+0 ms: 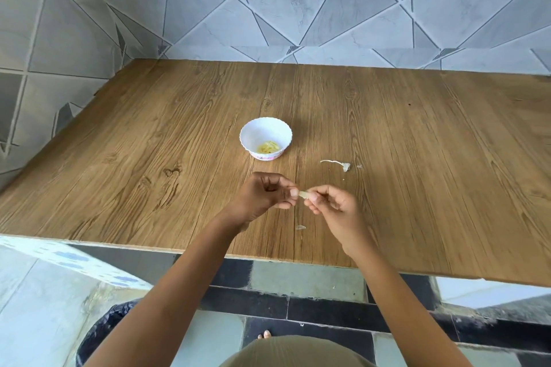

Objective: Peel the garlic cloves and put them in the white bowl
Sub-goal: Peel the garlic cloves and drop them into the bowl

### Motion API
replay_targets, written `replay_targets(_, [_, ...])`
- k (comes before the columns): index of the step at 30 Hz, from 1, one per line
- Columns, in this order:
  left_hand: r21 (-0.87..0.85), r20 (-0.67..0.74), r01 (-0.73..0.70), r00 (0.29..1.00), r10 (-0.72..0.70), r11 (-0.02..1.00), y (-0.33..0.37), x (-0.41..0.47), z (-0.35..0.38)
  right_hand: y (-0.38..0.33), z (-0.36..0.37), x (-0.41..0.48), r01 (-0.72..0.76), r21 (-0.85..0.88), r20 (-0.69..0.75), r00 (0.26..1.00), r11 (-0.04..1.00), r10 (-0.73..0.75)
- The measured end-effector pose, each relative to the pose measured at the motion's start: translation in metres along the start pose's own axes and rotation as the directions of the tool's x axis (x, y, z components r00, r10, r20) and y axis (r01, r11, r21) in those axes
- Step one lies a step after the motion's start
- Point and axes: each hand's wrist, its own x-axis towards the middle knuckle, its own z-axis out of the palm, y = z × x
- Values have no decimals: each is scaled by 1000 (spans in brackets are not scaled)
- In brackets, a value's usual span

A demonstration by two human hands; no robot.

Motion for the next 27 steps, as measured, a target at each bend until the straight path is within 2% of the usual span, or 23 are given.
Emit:
replay_targets(2, [21,0,34,999,-34,999,1,1,0,4,-1,1,204,-190,-15,977,960,-211])
replay_targets(4, [40,13,49,999,-50,998,3,3,0,6,-1,1,293,-294,-23,949,910,-313])
replay_targets(5, [44,20,54,998,-55,998,4,4,0,5,0,1,265,-277,-32,958,924,-284])
replay_targets(6, [40,24,55,998,-56,998,4,4,0,3,1,0,165,-178,-40,984,970,-175])
replay_targets(7, [23,25,56,998,-57,998,4,5,1,-1,2,0,-2,19,-25,1000,1000,2])
replay_targets(8, [-8,22,61,998,-61,998,4,5,1,-5,3,1,-203,272,47,979,941,198])
replay_targets(9, [-44,19,74,997,-73,996,3,5,1,-8,5,1,-367,478,146,929,798,340])
replay_targets(10, [-74,17,87,996,-86,993,2,5,1,-9,5,2,-451,578,203,887,680,415])
replay_targets(11, [-86,13,97,995,-96,992,0,5,1,-9,4,2,-477,599,216,870,643,444])
replay_targets(12, [-78,2,101,995,-101,992,-2,5,1,-8,4,2,-451,552,177,886,702,429])
replay_targets(13, [-52,-20,97,995,-98,994,-3,5,2,-8,4,2,-382,449,105,920,808,377])
replay_targets(14, [-12,-53,86,995,-87,996,-4,5,2,-8,3,1,-284,319,32,957,904,290])
replay_targets(15, [40,-95,70,993,-65,997,-5,6,3,-8,3,0,-194,212,-20,979,958,203])
replay_targets(16, [100,-141,50,989,-35,994,-5,7,4,-7,4,0,-131,151,-57,988,980,141])
replay_targets(18, [229,-223,7,974,45,973,-6,9,8,-6,7,0,-100,165,-115,986,981,120])
replay_targets(20, [277,-269,-26,958,104,961,-8,11,11,-8,9,2,-179,288,-125,967,941,222])
replay_targets(21, [256,-272,-37,956,108,966,-8,11,12,-9,9,4,-238,394,-86,952,888,294])
replay_targets(23, [113,-236,-38,970,64,993,-6,9,12,-13,7,7,-356,615,58,910,704,411])
replay_targets(25, [-49,-176,-20,984,11,999,-3,6,13,-14,6,9,-420,711,147,873,565,465])
replay_targets(27, [-82,-165,-21,986,7,996,-2,6,14,-13,7,8,-424,690,150,877,586,457])
